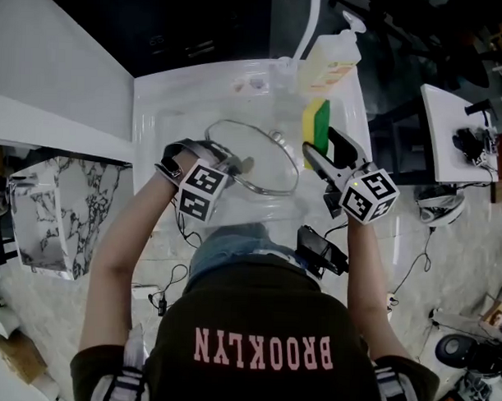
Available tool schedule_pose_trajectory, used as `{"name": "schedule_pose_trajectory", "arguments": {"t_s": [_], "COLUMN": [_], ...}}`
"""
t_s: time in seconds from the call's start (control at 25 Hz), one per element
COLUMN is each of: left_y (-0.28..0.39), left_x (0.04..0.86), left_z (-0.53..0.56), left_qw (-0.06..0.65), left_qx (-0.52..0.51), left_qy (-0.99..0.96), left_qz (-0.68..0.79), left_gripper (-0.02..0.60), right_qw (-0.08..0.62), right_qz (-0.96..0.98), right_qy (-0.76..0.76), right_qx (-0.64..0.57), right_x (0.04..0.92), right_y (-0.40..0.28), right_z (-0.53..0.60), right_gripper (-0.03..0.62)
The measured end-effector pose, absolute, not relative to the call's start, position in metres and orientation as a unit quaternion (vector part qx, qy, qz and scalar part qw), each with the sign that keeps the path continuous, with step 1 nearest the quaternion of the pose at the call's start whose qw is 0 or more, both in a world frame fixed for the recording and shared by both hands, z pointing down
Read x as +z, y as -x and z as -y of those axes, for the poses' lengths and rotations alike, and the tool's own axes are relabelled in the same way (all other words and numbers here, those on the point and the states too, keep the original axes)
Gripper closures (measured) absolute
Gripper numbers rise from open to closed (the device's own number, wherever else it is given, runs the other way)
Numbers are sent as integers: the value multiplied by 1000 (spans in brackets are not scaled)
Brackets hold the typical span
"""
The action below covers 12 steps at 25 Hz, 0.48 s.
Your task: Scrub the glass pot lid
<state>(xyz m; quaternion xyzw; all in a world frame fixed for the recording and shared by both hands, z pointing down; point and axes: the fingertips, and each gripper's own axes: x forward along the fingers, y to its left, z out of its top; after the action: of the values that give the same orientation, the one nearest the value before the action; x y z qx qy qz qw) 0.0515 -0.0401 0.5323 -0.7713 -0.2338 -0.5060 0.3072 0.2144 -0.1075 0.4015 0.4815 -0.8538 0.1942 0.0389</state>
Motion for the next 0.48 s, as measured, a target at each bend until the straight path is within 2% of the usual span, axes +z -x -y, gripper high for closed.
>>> {"name": "schedule_pose_trajectory", "arguments": {"t_s": [0.2,0.48], "left_y": [-50,-47], "left_x": [535,540], "left_z": [38,39], "left_qw": [305,300], "left_qx": [-511,-515], "left_qy": [770,770], "left_qz": [231,228], "left_gripper": [543,543], "right_qw": [92,124], "right_qz": [846,831], "right_qy": [-500,-530], "right_qx": [162,113], "right_x": [408,402], "right_y": [-216,-214], "right_z": [102,100], "right_gripper": [304,304]}}
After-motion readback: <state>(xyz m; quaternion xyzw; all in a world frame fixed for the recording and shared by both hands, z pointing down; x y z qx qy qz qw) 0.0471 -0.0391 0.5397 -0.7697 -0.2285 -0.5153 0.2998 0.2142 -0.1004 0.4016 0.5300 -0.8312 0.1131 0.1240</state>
